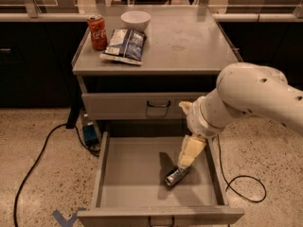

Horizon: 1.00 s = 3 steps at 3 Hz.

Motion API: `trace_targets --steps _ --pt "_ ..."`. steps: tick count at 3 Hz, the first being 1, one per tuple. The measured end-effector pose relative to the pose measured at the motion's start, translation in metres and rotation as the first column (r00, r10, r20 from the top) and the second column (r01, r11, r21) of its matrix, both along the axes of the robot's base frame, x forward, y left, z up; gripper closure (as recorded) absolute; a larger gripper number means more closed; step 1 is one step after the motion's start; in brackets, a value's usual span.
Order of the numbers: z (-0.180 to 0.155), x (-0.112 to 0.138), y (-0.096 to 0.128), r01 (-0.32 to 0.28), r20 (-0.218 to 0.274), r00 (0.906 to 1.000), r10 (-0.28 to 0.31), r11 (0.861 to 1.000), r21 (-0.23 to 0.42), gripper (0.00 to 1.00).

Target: Pick redbull can from middle drawer and place on counter

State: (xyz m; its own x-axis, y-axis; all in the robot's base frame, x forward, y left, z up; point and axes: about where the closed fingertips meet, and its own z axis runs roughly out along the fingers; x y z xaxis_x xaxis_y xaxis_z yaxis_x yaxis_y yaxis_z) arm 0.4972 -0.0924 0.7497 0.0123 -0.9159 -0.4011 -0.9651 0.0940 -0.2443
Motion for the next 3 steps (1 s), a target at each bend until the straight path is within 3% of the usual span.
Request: trace_targets --steps 2,3 --pt "-0.089 -0.015 -0.007 0.062 -0.116 0.9911 -0.064 0.998 -0.023 0.0" --pt "-0.124 -0.019 -0.005 0.083 -0.182 0.9803 -0.078 0.996 0.019 0.0"
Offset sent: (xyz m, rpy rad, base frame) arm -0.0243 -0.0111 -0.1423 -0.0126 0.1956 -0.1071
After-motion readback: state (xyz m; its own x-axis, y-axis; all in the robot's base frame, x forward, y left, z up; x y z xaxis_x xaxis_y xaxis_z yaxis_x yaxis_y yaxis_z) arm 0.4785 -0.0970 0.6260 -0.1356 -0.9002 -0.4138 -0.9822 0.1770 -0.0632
